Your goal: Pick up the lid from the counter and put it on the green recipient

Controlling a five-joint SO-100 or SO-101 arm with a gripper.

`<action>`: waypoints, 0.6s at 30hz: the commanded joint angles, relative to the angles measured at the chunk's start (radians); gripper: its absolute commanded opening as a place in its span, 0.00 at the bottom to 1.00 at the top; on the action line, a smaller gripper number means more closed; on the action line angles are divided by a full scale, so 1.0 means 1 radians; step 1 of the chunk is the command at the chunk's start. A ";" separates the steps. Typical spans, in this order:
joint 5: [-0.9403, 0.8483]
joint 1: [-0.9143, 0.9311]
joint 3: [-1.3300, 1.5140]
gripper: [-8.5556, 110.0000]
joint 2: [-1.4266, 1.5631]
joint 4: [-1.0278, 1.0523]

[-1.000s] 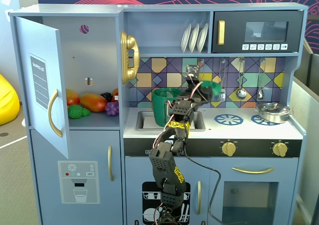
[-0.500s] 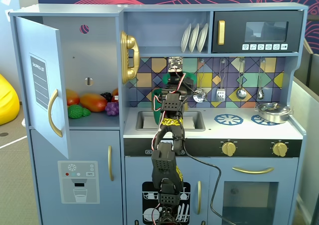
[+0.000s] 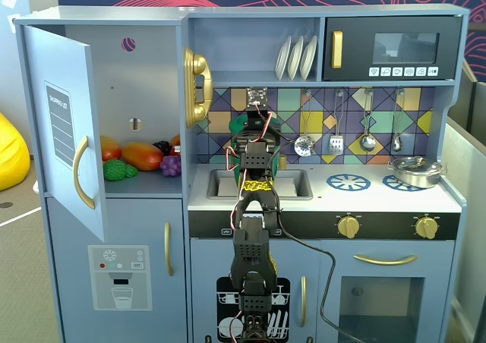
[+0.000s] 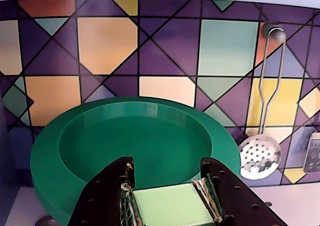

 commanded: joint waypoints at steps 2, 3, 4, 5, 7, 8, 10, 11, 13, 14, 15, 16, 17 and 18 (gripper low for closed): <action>-0.028 -0.018 -0.058 0.07 -0.009 -0.011; -0.029 -0.017 -0.057 0.07 -0.015 -0.014; -0.032 -0.014 -0.054 0.07 -0.021 -0.018; -0.032 -0.009 -0.051 0.07 -0.028 -0.025; -0.035 -0.005 -0.048 0.07 -0.040 -0.035; -0.037 -0.003 -0.044 0.07 -0.044 -0.038; -0.043 0.002 -0.038 0.07 -0.052 -0.048; -0.046 0.005 -0.035 0.07 -0.055 -0.052; -0.048 0.011 -0.029 0.07 -0.060 -0.057; -0.048 0.012 -0.025 0.07 -0.060 -0.058; -0.051 0.014 -0.017 0.07 -0.060 -0.061; -0.052 0.017 -0.008 0.07 -0.057 -0.063; -0.054 0.017 0.000 0.07 -0.051 -0.063; -0.055 0.017 0.009 0.07 -0.046 -0.063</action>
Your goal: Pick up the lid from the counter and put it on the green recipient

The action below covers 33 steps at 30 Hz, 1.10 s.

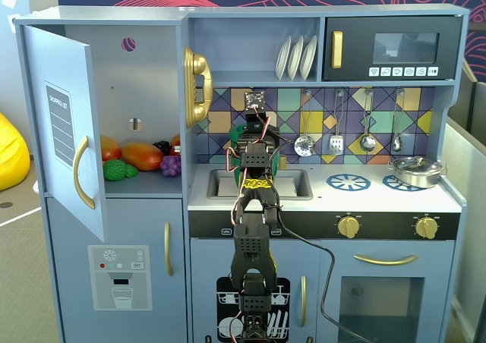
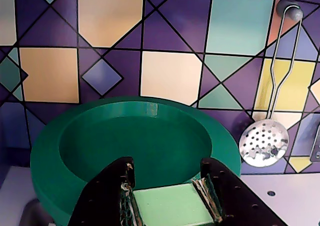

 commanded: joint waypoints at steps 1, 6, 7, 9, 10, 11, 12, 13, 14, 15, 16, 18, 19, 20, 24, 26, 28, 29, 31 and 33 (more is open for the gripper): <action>-0.020 0.023 0.005 0.07 0.026 -0.040; -0.025 0.032 0.037 0.07 0.041 -0.040; -0.029 0.035 0.040 0.07 0.041 -0.038; -0.037 0.037 0.048 0.07 0.043 -0.038; -0.037 0.038 0.048 0.07 0.043 -0.038; -0.035 0.038 0.048 0.07 0.043 -0.038; -0.034 0.038 0.049 0.07 0.044 -0.038; -0.020 0.038 0.054 0.10 0.046 -0.051; 0.017 0.038 0.057 0.16 0.048 -0.067; 0.046 0.038 0.057 0.24 0.049 -0.077; 0.055 0.040 0.057 0.29 0.051 -0.083; 0.063 0.035 0.057 0.35 0.052 -0.100; 0.064 0.031 0.054 0.37 0.054 -0.103; 0.066 0.026 0.048 0.38 0.055 -0.103; 0.074 0.008 0.014 0.41 0.058 -0.101; 0.069 -0.002 -0.009 0.40 0.064 -0.092; 0.055 -0.014 -0.029 0.40 0.080 -0.086; 0.046 -0.023 -0.038 0.40 0.092 -0.080; 0.023 -0.032 -0.046 0.39 0.126 -0.051; 0.003 -0.032 -0.038 0.39 0.176 -0.006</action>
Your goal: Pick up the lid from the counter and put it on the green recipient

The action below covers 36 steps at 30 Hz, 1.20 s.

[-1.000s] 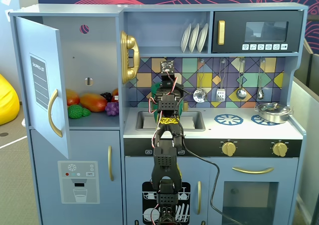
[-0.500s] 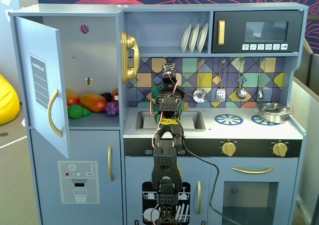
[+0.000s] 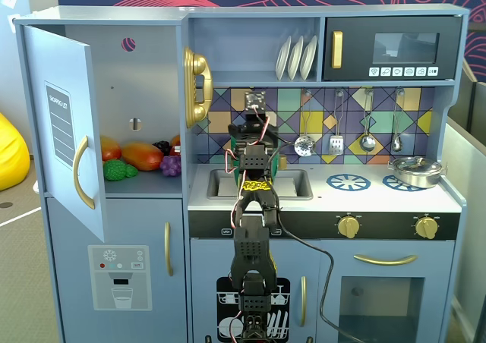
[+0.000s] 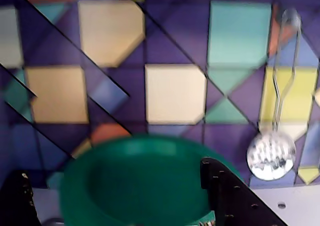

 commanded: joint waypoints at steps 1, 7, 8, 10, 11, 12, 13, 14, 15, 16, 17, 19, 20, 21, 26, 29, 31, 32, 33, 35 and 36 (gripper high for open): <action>-0.037 -0.011 -0.057 0.39 0.144 0.048; -0.046 0.034 0.120 0.38 0.390 0.147; -0.040 0.044 0.169 0.38 0.442 0.169; -0.020 0.069 0.276 0.36 0.549 0.224; -0.012 0.074 0.334 0.36 0.604 0.252; -0.012 0.080 0.396 0.35 0.660 0.284; -0.020 0.081 0.456 0.33 0.712 0.322; -0.014 0.071 0.517 0.31 0.769 0.347; -0.006 0.057 0.583 0.28 0.822 0.359; -0.008 0.054 0.643 0.26 0.868 0.383; -0.011 0.051 0.696 0.25 0.911 0.419; -0.021 0.041 0.801 0.17 0.991 0.486; -0.044 0.041 0.851 0.15 1.025 0.525; -0.060 0.041 0.900 0.13 1.057 0.557; -0.038 0.044 1.101 0.07 1.137 0.686; 0.052 0.040 1.206 0.07 1.137 0.709; 0.075 0.040 1.284 0.07 1.137 0.709; 0.083 0.040 1.325 0.07 1.137 0.707; 0.083 0.043 1.365 0.07 1.137 0.706; 0.109 0.038 1.431 0.07 1.137 0.704; 0.123 0.032 1.456 0.07 1.137 0.710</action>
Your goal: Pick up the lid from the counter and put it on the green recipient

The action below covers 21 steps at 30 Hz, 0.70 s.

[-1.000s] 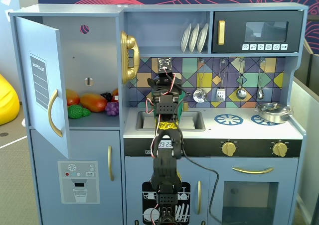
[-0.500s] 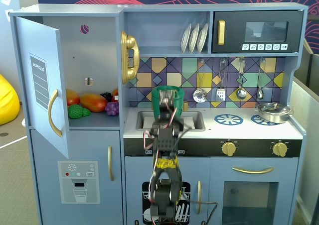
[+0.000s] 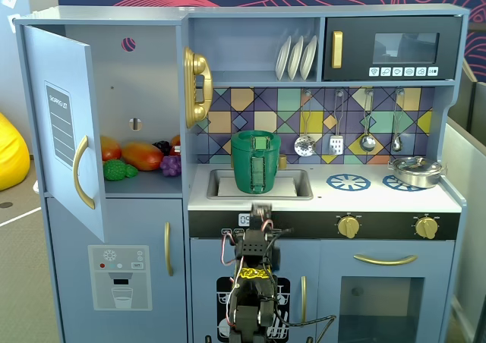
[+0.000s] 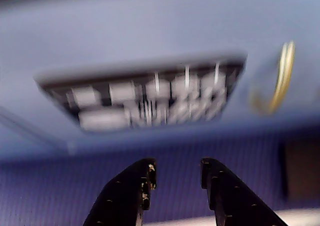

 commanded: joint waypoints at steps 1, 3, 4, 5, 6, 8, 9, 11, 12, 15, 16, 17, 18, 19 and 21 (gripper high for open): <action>0.058 -0.028 0.083 0.07 0.014 0.017; 0.083 -0.049 0.118 0.07 0.014 0.057; 0.077 -0.064 0.132 0.07 0.014 0.095; 0.072 -0.080 0.146 0.07 0.014 0.130; 0.051 -0.091 0.149 0.07 0.014 0.181; 0.066 -0.103 0.150 0.07 0.014 0.247; 0.069 -0.101 0.150 0.07 0.014 0.275; 0.046 -0.087 0.150 0.07 0.014 0.333; 0.035 -0.081 0.150 0.08 0.014 0.360; 0.035 -0.077 0.150 0.08 0.015 0.413; 0.049 -0.077 0.150 0.08 0.015 0.417; 0.060 -0.075 0.150 0.08 0.015 0.417; 0.071 -0.074 0.150 0.08 0.015 0.417; 0.072 -0.072 0.150 0.08 0.015 0.417; 0.075 -0.071 0.150 0.08 0.015 0.417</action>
